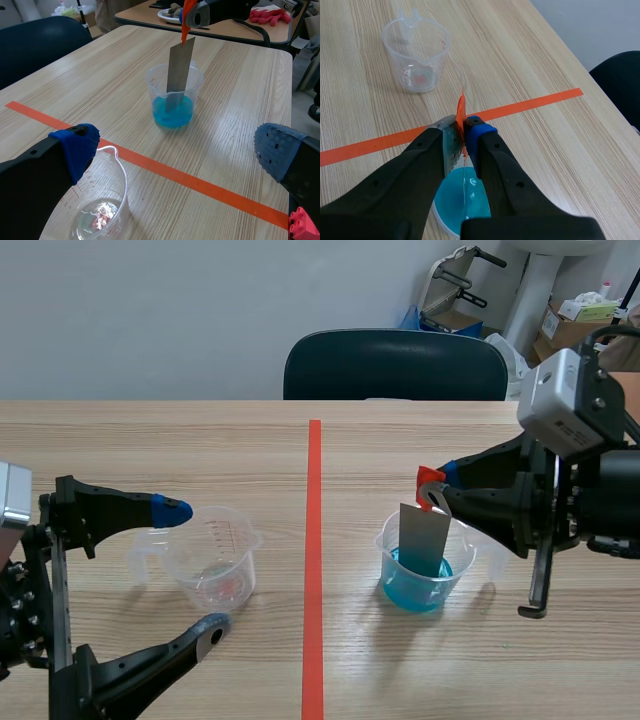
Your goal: Do the redox reaction experiment
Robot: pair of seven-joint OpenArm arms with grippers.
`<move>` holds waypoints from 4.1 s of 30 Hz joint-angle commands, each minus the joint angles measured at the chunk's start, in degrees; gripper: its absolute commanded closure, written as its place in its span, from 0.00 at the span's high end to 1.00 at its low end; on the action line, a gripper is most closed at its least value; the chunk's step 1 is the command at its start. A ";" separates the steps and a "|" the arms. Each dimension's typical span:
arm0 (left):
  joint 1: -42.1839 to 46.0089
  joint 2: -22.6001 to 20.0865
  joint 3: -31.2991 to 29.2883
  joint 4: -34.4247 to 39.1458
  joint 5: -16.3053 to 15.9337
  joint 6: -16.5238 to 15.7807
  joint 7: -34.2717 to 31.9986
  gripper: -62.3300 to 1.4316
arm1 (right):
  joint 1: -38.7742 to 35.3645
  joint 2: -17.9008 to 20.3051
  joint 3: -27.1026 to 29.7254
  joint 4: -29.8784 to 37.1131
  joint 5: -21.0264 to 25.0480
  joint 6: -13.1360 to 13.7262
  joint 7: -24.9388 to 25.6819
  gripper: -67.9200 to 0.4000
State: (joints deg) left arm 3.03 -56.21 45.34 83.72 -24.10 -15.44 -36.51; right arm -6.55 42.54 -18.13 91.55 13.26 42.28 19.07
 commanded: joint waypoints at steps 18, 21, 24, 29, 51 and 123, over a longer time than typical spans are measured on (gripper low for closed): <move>0.13 0.17 -0.57 0.35 -0.31 -0.17 -0.96 1.00 | 0.98 0.63 0.44 0.26 0.70 0.44 1.49 0.02; 0.13 0.17 -0.57 0.35 -0.31 -0.17 -0.96 1.00 | 0.98 0.63 0.44 0.24 -0.07 0.44 1.90 0.02; 0.13 0.17 -0.57 0.35 -0.31 -0.17 -0.98 1.00 | 0.98 0.61 0.44 0.22 -0.07 0.44 1.90 0.02; 0.13 0.17 -0.57 0.35 -0.31 -0.17 -0.98 1.00 | 0.96 0.61 0.44 -0.35 -0.28 0.44 1.92 0.02; 0.13 0.17 -0.57 0.35 -0.31 -0.17 -0.98 1.00 | 0.96 0.61 0.44 -2.10 -1.31 0.44 4.44 0.02; 0.13 0.17 -0.57 0.35 -0.31 -0.17 -0.98 1.00 | 0.96 0.61 0.44 -2.10 -1.31 0.44 4.42 0.02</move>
State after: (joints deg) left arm 3.03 -56.21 45.34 83.72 -24.10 -15.44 -36.51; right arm -6.55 42.54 -18.13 89.19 11.73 42.28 23.11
